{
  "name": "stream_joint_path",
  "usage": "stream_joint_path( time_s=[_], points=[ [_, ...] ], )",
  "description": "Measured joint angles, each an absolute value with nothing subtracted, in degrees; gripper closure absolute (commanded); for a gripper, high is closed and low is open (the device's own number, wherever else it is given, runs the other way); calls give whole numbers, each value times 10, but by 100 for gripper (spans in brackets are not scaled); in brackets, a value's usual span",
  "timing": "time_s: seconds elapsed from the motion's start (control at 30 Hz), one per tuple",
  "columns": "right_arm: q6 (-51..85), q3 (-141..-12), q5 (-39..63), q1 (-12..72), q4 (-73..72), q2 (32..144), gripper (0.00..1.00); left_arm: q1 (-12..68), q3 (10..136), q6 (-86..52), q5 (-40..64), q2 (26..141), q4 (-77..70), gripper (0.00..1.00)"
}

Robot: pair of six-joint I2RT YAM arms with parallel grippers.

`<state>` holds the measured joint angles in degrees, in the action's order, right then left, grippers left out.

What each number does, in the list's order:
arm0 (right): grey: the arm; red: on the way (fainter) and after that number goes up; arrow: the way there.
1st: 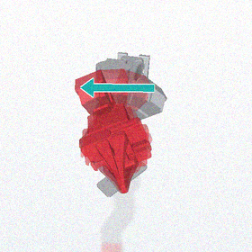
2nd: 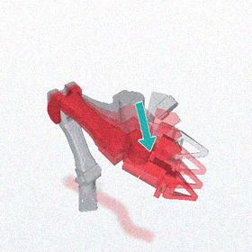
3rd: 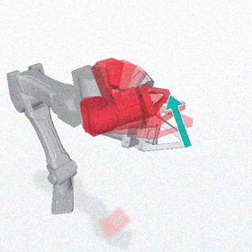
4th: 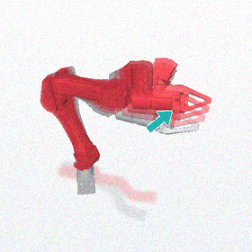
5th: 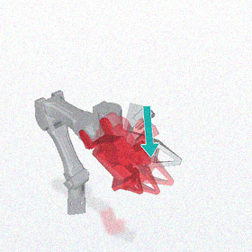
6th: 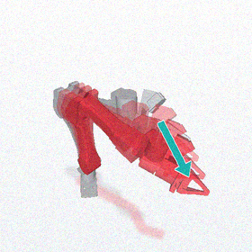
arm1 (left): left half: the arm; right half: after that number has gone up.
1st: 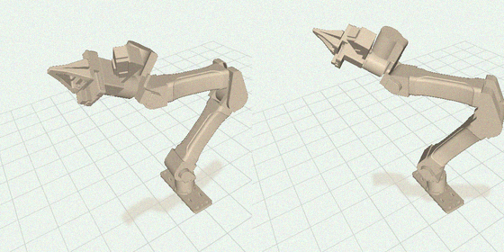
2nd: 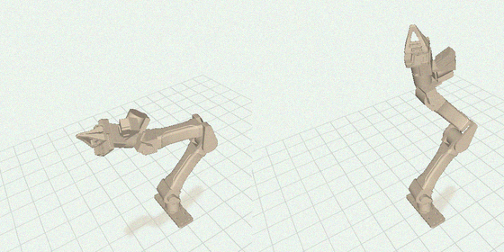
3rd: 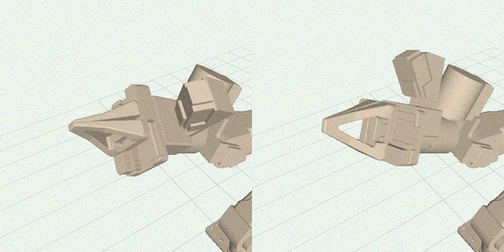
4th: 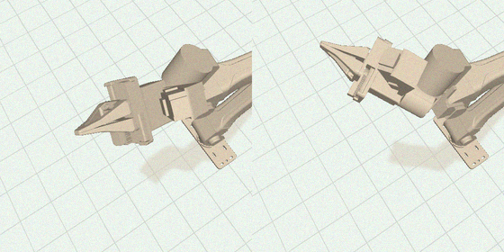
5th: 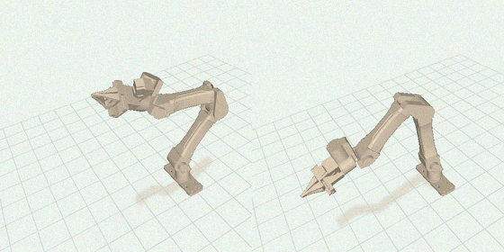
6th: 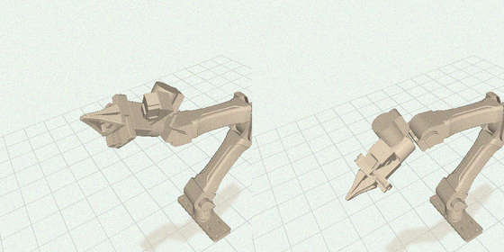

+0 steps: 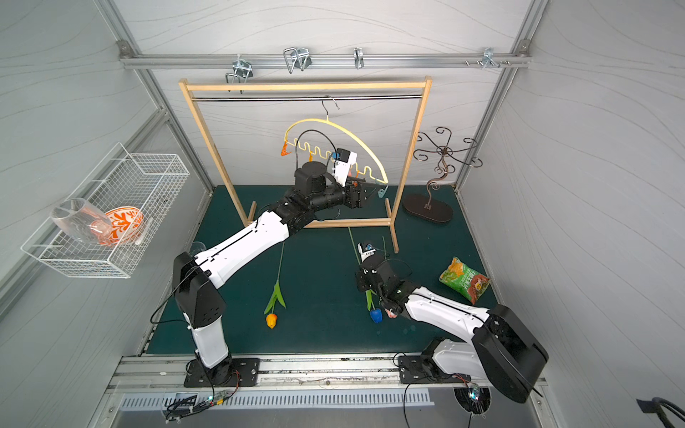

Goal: Dry the flowers on a clothes hanger
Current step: Open the clamp at the hanger.

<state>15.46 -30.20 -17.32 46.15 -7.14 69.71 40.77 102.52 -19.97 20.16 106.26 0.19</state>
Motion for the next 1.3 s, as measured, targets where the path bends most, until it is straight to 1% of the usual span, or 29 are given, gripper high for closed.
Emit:
stream_joint_path(
  time_s=[0.1,0.57,0.8,1.13,1.3],
  points=[
    [154,-306,-173,462,-69,698,100,408,1025,-199,207,1063,1,31],
    [154,-310,-173,462,-68,699,100,428,1025,-183,202,1063,2,24],
    [154,-310,-173,462,-67,699,100,441,1025,-148,167,1067,6,23],
    [154,-310,-173,462,-63,699,100,452,1025,-98,114,1070,6,28],
    [154,-310,-173,462,-63,699,100,453,1025,-81,108,1071,6,34]
  ],
)
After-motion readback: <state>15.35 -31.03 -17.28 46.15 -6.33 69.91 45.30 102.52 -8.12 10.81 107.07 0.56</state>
